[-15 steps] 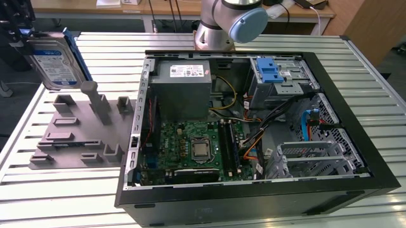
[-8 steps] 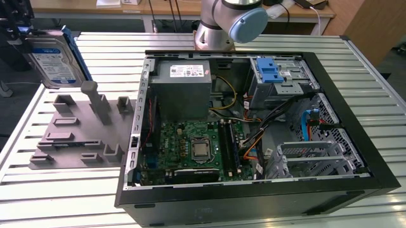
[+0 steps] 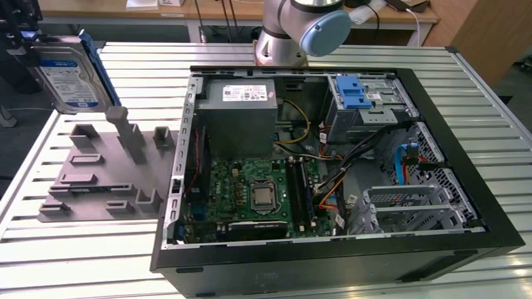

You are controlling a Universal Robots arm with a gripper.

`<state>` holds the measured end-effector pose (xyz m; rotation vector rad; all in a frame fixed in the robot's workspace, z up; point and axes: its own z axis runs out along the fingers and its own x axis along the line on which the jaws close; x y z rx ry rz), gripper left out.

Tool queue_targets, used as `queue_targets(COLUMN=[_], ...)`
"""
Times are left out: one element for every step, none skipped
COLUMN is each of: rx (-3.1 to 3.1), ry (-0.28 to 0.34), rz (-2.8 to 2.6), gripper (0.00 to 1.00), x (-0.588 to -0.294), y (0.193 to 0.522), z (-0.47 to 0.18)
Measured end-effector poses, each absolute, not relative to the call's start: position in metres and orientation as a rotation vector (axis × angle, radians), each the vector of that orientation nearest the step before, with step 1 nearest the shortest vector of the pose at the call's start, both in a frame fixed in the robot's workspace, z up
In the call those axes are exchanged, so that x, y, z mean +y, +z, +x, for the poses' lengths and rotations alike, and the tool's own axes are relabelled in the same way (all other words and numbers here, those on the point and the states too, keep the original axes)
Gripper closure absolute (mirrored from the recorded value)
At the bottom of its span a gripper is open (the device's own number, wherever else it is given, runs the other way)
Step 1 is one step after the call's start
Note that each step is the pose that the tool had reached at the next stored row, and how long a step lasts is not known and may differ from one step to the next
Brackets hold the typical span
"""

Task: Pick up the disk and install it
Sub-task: 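Pick up the disk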

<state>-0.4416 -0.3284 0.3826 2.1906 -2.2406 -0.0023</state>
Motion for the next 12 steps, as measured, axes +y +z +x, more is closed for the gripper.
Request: queue_targets(rx=[-2.241, -2.241, -2.241, -2.241, -2.241, -2.24, -2.241, -2.241, -2.241, -2.241, -2.241, -2.241], ry=[-0.002, -0.002, -0.002, -0.002, -0.002, -0.002, -0.002, -0.002, -0.002, -0.002, -0.002, -0.002], rz=[2.191, 2.191, 2.191, 2.191, 2.191, 2.191, 2.191, 2.191, 2.191, 2.191, 2.191, 2.191], gripper=[0.64, 0.64, 0.64, 0.64, 0.64, 0.64, 0.64, 0.64, 0.64, 0.64, 0.64, 0.64], x=[-0.3284, -0.3284, -0.3284, -0.3284, -0.3284, -0.3284, -0.3284, -0.3284, -0.3284, -0.3284, -0.3284, -0.3284], y=[0.3833, 0.3841, 0.3848, 0.3856, 0.3864, 0.3872, 0.3879, 0.3886, 0.3894, 0.3901, 0.3908, 0.3916], z=[-0.4415, -0.4415, -0.4416, -0.4416, -0.4416, -0.4416, -0.4416, -0.4416, -0.4416, -0.4416, -0.4416, -0.4416])
